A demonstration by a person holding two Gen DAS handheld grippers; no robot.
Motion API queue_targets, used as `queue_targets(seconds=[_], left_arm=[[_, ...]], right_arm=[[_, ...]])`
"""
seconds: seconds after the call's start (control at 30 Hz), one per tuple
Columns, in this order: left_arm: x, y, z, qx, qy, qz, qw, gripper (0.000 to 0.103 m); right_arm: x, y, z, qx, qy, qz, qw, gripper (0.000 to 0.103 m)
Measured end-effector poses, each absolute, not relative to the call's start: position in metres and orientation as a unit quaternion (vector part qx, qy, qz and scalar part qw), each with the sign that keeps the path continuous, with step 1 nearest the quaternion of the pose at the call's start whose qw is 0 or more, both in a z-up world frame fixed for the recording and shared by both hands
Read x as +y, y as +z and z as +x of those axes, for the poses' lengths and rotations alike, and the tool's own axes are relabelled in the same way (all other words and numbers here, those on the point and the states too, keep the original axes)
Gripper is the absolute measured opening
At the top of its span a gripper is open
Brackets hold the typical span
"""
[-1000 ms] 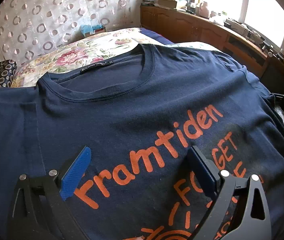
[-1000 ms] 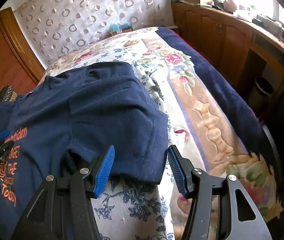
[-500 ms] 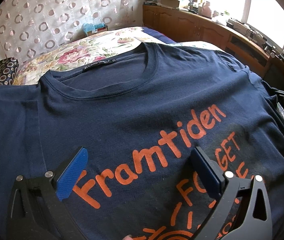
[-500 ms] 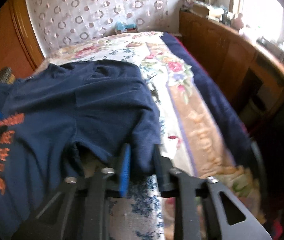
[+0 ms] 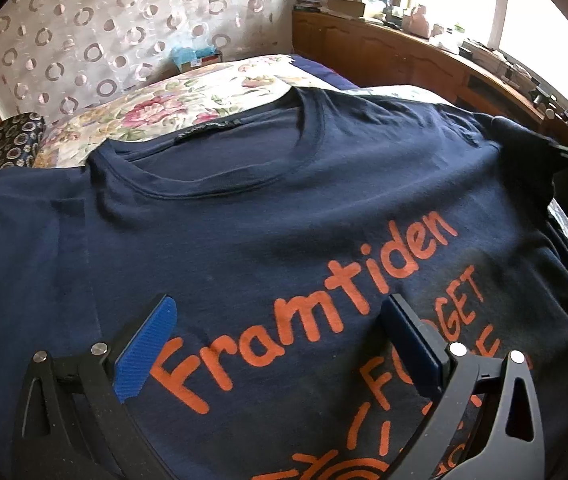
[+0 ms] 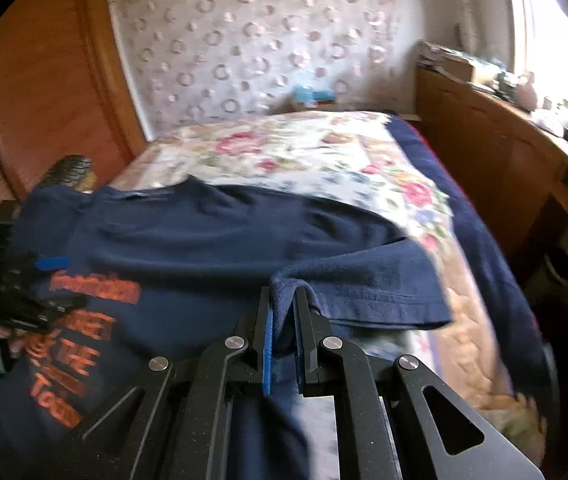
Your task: Fold small clothes
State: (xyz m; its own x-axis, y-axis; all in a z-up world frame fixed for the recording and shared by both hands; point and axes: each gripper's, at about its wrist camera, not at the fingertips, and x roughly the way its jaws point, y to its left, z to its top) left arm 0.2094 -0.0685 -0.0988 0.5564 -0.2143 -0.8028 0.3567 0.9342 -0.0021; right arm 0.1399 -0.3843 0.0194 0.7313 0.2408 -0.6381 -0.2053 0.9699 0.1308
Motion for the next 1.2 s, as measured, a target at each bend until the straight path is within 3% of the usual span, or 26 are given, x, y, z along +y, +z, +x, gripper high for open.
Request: queue_targets(seconds=[0.47,0.57,0.77,0.97,1.2], left_arm=[[-0.054,-0.066,0.197,0.394,-0.149,0.059,0.905,0.102],[-0.053,-0.062,0.196,0.389,-0.153,0.055,0.907,0.102],[-0.054,-0.055,0.192,0.376,-0.162,0.049,0.911,0.102],[-0.055,-0.052,0.19,0.372,-0.169,0.047,0.911,0.102],[-0.057,-0.052,0.187,0.373,-0.17,0.046,0.911,0.102]], right_arm=[[-0.354,-0.029,0.157,0.405,0.165,0.01,0.899,0.009],[-0.348,-0.028,0.159,0.409,0.164,0.007,0.898,0.013],[-0.337,-0.011,0.157,0.401,0.154,0.001,0.903,0.036],[-0.356,0.013,0.149,0.37,0.13,-0.005,0.92,0.039],[-0.391,-0.002,0.174,0.379,0.063,-0.007,0.923,0.039]])
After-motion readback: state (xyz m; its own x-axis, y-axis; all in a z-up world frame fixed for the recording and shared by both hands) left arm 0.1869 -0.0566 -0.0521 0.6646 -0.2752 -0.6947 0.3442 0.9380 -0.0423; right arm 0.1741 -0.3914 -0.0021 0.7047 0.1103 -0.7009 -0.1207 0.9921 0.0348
